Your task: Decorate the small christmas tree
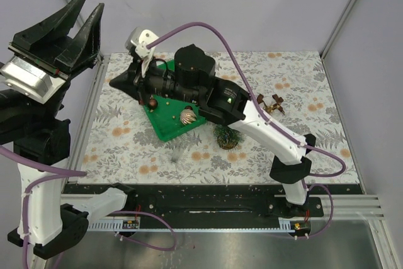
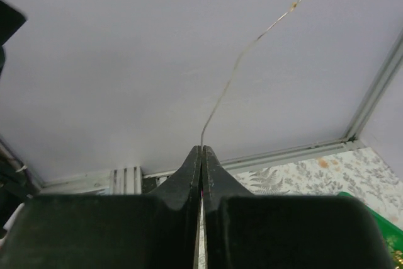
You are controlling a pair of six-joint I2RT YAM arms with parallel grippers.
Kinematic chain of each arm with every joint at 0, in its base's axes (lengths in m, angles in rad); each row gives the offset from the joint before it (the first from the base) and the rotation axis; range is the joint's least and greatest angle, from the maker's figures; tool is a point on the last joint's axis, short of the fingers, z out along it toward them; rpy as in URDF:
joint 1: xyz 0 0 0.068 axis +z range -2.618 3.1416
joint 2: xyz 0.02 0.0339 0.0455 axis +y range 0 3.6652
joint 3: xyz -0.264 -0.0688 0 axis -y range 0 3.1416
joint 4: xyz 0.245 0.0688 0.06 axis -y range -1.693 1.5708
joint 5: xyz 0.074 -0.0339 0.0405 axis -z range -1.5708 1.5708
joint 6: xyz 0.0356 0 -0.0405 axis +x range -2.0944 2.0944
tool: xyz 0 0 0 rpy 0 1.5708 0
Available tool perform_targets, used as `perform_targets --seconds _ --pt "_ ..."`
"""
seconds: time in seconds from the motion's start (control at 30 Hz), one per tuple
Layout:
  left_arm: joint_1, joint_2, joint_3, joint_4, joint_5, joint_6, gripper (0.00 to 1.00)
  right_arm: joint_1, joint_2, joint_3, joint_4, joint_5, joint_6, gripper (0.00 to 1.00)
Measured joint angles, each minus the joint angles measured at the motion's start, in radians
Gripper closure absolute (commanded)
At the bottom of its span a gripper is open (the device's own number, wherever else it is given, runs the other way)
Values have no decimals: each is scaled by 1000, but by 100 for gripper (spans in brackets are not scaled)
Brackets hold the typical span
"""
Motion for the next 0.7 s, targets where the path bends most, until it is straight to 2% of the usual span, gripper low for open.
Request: perform_targets --seconds 0.07,0.17,0.23,0.53,0.7 --pt "0 -7 -19 8 4 4 41 -32 8 24 -6 3 0 100" --pt "0 -19 -43 14 8 8 10 -97 33 91 -9 5 1 100" --pt "0 -27 -61 15 10 17 1 -143 49 130 -1 7 1 100" --pt "0 -115 -176 22 8 46 1 -276 87 150 92 22 24 100" --pt "0 -219 -293 -5 3 44 1 -352 129 159 158 21 50 100"
